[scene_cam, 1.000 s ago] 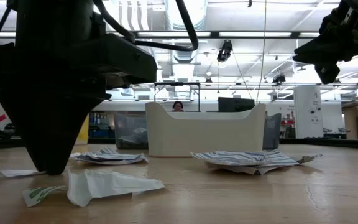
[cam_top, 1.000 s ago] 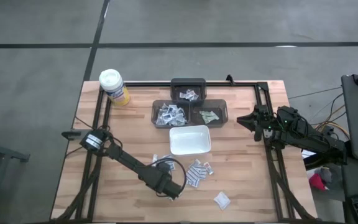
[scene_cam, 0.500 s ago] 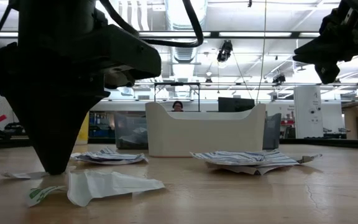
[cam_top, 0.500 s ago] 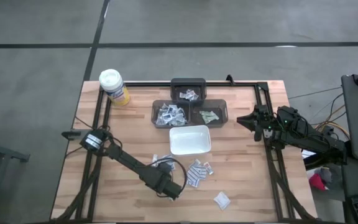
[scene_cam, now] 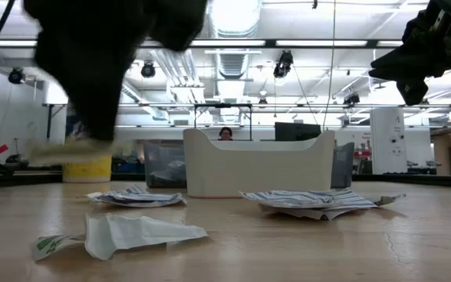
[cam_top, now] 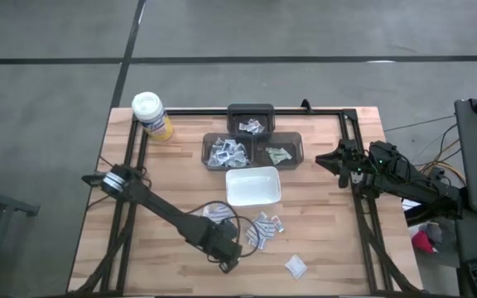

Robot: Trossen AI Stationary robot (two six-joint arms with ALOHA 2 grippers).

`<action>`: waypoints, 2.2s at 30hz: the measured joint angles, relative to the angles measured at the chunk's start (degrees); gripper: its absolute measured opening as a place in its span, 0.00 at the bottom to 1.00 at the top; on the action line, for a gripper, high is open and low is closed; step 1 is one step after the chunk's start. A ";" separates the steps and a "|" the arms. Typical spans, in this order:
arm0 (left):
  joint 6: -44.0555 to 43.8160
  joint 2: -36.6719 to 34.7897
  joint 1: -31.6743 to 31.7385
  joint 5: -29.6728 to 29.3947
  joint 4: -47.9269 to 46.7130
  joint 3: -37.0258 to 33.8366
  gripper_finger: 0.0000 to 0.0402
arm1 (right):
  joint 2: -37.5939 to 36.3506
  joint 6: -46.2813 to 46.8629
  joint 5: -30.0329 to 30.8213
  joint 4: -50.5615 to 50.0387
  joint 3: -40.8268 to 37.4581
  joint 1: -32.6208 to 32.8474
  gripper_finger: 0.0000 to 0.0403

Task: Pick & Place First Aid Supplies
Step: Put the green bandage into the bottom right black bin

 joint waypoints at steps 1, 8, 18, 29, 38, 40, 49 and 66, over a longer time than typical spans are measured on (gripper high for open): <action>3.23 -0.90 0.00 -0.79 1.17 0.00 0.00 | 0.00 0.00 0.00 0.01 0.00 0.01 0.21; 24.22 -7.57 0.02 -11.24 12.77 0.07 0.00 | 0.01 0.01 0.00 -0.01 0.00 -0.01 0.21; 42.69 -10.33 3.51 -27.74 25.98 0.16 0.00 | 0.05 -0.22 -0.01 -0.08 0.00 0.01 0.17; 59.69 -10.33 13.67 -33.70 29.07 0.26 0.00 | 0.07 -0.65 0.01 -0.12 0.00 0.01 0.21; 75.99 -10.26 22.39 -29.55 29.02 1.18 0.00 | 0.07 -0.63 0.01 -0.12 0.00 0.01 0.22; 78.64 -10.26 24.13 -28.64 29.06 1.25 0.00 | 0.07 -0.63 0.01 -0.12 0.00 0.01 0.21; 87.28 -10.22 30.73 -24.28 29.03 1.25 0.00 | 0.14 -0.63 0.01 -0.10 0.00 0.01 0.17; 90.65 -3.14 37.76 -16.26 25.51 8.88 0.00 | 0.13 -0.46 -0.01 -0.01 0.00 0.01 0.22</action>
